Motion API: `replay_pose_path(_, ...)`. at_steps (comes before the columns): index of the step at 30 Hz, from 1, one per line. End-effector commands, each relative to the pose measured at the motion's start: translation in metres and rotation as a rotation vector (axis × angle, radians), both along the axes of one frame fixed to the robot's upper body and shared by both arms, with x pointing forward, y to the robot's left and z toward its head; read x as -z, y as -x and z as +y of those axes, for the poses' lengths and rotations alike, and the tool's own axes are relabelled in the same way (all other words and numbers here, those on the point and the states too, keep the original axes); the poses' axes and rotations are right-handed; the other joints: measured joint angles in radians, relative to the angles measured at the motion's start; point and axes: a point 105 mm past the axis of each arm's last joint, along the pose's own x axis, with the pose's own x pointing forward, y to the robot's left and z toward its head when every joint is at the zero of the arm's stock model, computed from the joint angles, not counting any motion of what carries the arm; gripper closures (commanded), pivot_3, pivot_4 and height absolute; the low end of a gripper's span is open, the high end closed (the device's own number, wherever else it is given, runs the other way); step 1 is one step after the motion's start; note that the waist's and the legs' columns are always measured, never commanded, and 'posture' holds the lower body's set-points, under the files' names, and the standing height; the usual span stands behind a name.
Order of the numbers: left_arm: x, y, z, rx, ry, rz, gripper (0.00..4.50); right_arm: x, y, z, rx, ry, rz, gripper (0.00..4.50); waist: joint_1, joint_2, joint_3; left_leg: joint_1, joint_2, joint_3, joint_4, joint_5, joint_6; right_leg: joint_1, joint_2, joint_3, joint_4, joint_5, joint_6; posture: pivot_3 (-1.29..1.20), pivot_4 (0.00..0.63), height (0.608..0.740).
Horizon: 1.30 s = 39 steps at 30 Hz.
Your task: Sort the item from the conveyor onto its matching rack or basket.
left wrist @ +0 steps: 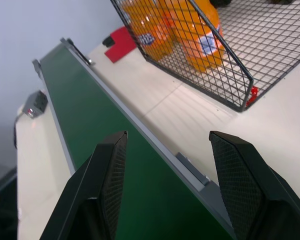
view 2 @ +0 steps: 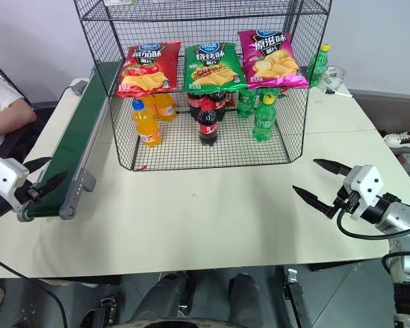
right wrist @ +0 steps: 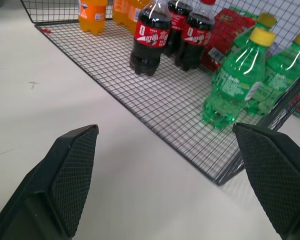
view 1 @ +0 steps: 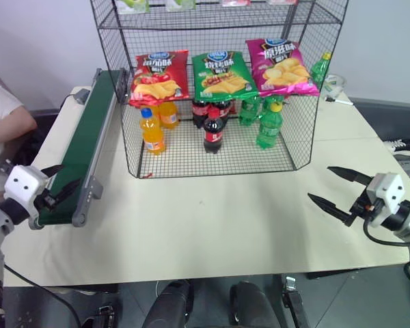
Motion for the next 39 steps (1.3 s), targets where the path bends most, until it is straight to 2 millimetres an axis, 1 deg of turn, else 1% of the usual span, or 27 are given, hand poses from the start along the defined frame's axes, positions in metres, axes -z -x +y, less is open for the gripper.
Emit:
replay_pose_path(1, -0.008, -0.005, 0.001, -0.005, -0.013, -0.039, 1.78, -0.011, -0.004, -0.002, 0.003, 0.005, -0.048, 0.0, 0.001, 0.0, 0.0, 0.0, 0.0, 0.0, 0.0, 0.0, 0.0, 0.0, 0.0, 0.0, 0.0, 0.0, 0.0, 0.0, 0.15, 0.74)
replay_pose_path(16, -0.012, -0.013, 0.003, -0.008, -0.018, -0.074, 1.78, -0.011, -0.013, -0.002, 0.0, 0.022, -0.074, 0.0, -0.001, 0.0, 0.0, 0.0, 0.0, 0.0, 0.0, 0.0, 0.0, 0.0, 0.0, 0.0, 0.0, 0.001, 0.002, 0.0, 0.15, 0.74)
replay_pose_path(29, -0.005, -0.01, 0.006, -0.014, -0.018, -0.073, 1.78, -0.009, -0.014, 0.0, 0.007, 0.018, -0.085, 0.0, 0.0, 0.0, 0.0, 0.0, 0.0, 0.0, 0.0, 0.0, 0.0, 0.0, 0.0, 0.0, 0.0, 0.001, 0.003, 0.0, 0.15, 0.74)
replay_pose_path(34, 0.0, -0.011, 0.001, 0.004, -0.015, -0.06, 1.78, -0.008, -0.013, 0.0, 0.0, 0.024, -0.073, 0.0, 0.0, 0.0, 0.0, 0.0, 0.0, 0.0, 0.0, 0.0, 0.0, 0.0, 0.0, 0.0, 0.0, 0.001, 0.003, 0.0, 0.15, 0.74)
replay_pose_path(39, 0.002, -0.01, 0.002, 0.003, -0.014, -0.05, 1.78, -0.007, -0.012, -0.001, 0.004, 0.027, -0.071, 0.0, 0.001, 0.0, 0.0, 0.0, 0.0, 0.0, 0.0, 0.0, 0.0, 0.0, 0.0, 0.0, 0.0, 0.001, 0.003, 0.0, 0.15, 0.74)
